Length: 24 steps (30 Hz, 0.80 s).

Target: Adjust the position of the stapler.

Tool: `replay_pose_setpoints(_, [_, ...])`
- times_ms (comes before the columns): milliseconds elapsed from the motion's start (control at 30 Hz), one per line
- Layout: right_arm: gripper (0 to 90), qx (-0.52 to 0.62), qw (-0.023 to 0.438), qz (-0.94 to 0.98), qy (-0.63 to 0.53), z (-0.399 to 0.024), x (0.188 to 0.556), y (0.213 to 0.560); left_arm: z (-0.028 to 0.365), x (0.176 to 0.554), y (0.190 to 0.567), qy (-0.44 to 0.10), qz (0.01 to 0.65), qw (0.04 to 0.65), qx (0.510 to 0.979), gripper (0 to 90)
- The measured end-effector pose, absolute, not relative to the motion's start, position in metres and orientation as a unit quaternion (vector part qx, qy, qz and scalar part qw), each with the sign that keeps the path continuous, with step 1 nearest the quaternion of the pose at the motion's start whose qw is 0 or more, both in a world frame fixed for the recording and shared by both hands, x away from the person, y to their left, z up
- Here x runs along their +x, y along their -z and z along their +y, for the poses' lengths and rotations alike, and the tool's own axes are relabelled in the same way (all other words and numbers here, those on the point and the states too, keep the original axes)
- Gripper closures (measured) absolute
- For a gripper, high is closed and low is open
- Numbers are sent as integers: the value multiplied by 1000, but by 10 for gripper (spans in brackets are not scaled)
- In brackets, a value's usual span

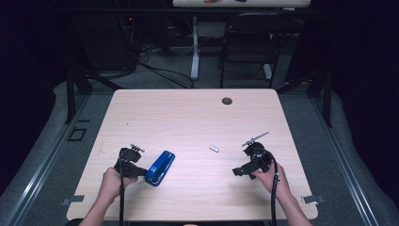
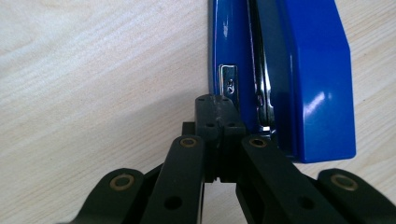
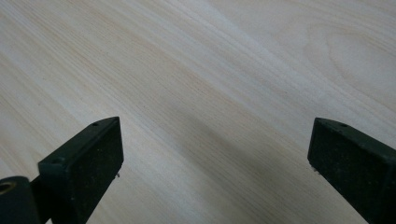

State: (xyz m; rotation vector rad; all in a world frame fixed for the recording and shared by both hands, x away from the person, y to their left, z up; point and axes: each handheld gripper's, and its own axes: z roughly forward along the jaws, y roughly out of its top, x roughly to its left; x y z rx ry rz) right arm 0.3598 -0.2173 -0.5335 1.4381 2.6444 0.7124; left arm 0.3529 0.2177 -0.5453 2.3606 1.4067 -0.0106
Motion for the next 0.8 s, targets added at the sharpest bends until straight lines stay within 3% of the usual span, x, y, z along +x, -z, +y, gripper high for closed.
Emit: replay_pose_setpoints(800, [36,467,19,852,-237,-216,360,534,204,350,547,27,480,217,850,900])
